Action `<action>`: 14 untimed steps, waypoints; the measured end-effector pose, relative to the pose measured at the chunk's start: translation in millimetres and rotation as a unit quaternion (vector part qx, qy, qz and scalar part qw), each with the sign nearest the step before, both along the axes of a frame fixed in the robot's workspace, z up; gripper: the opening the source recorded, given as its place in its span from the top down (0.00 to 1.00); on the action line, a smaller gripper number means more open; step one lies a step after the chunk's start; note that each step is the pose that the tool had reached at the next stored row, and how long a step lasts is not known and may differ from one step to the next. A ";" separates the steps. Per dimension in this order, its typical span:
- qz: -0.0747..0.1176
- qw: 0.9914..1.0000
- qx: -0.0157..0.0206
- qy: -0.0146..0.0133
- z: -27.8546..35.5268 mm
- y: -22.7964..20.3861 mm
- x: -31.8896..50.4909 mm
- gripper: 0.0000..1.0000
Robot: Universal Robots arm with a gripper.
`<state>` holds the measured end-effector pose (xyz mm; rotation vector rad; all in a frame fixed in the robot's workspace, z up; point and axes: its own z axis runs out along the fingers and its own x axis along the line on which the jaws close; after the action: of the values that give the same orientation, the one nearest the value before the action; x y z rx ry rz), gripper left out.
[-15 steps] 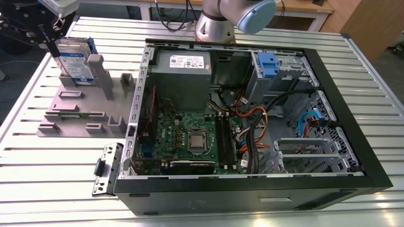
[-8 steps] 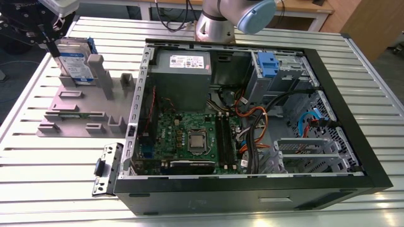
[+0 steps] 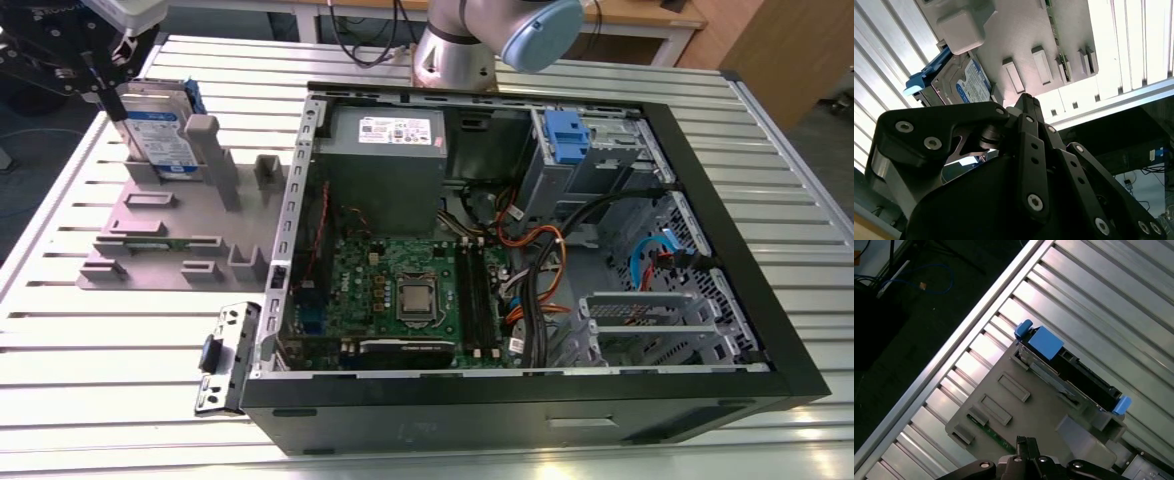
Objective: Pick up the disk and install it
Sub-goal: 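Pick up the disk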
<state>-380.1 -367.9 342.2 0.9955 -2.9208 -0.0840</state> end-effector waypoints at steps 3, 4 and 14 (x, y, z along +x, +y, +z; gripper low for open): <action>0.001 1.000 0.000 0.000 0.0 0.0 0.0 0.90; 0.001 1.000 0.000 0.000 0.0 0.0 0.0 0.90; 0.001 1.000 0.023 0.000 0.0 0.0 0.0 0.90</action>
<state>-380.1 -367.9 342.2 1.0052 -2.9303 -0.1513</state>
